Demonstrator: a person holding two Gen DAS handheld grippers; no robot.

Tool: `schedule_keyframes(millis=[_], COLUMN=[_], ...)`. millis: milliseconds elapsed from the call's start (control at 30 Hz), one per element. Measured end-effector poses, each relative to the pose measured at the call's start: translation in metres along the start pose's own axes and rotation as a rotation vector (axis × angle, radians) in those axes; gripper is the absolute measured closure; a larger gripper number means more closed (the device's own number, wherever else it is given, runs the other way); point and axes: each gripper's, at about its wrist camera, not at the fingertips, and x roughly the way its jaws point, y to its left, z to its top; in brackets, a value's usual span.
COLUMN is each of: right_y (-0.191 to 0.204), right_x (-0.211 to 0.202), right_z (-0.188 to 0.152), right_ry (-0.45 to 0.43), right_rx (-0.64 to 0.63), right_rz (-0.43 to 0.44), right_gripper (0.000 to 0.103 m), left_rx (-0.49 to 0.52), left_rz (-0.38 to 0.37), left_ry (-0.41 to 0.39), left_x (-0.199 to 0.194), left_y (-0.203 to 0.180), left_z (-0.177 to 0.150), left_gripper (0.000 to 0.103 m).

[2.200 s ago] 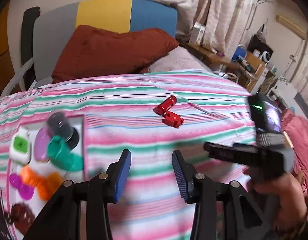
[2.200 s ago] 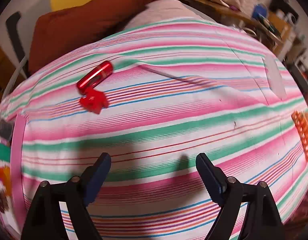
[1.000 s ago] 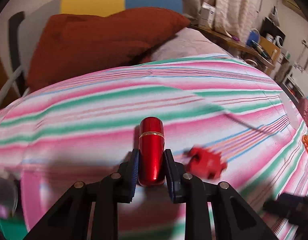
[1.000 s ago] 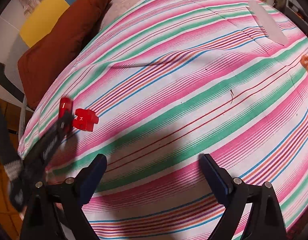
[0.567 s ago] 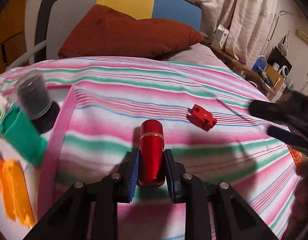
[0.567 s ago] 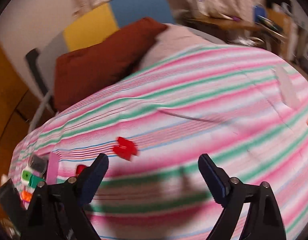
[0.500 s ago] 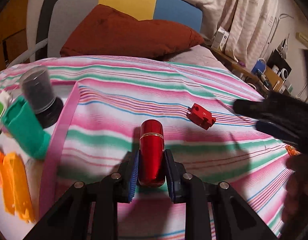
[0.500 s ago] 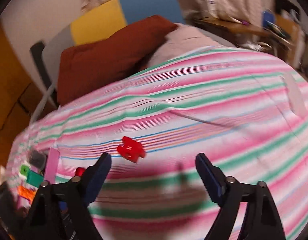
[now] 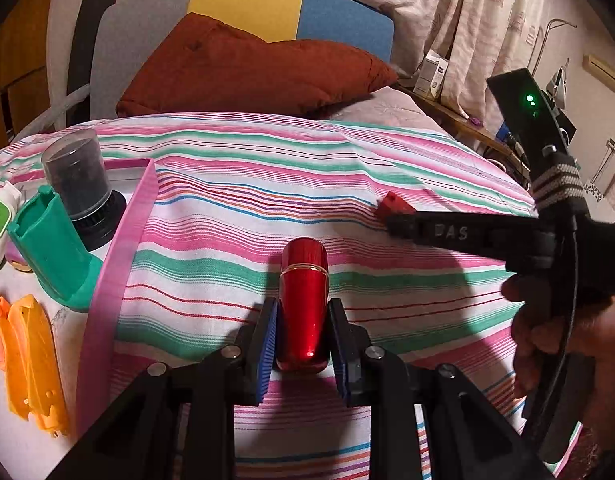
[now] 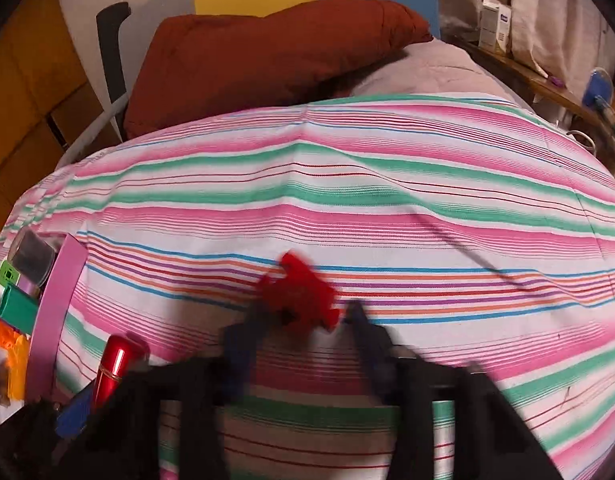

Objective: Organize rigid objects
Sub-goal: 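Lift the red tube with the left gripper while the right gripper grasps the red puzzle piece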

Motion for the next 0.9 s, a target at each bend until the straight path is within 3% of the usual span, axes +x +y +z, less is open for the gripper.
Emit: schedule_keyframes(millis=[267, 367, 567, 733, 900], right_y=[-0.006, -0.007, -0.019, -0.020, -0.018], right_x=[-0.029, -0.048, -0.059, -0.058, -0.062], right_z=[-0.011, -0.029, -0.076, -0.067, -0.067], right_ry=[0.052, 0.097, 0.166, 0.112, 0.093], right_rx=[0.121, 0.191, 0.334, 0.304, 0.306], right_rz=[0.066, 0.035, 0.069, 0.034, 0.077], right_gripper=[0.075, 0.075, 0.075, 0.075, 0.075], left_rx=[-0.029, -0.036, -0.043, -0.037, -0.051], left_rz=[-0.033, -0.041, -0.048, -0.092, -0.171], left_ry=[-0.004, -0.004, -0.001, 0.020, -0.017], left_x=[0.000, -0.001, -0.002, -0.014, -0.052], left_y=[0.006, 0.008, 0.009, 0.008, 0.007], left_z=[-0.002, -0.003, -0.002, 0.000, -0.005], left_gripper=[0.079, 0.079, 0.079, 0.079, 0.079])
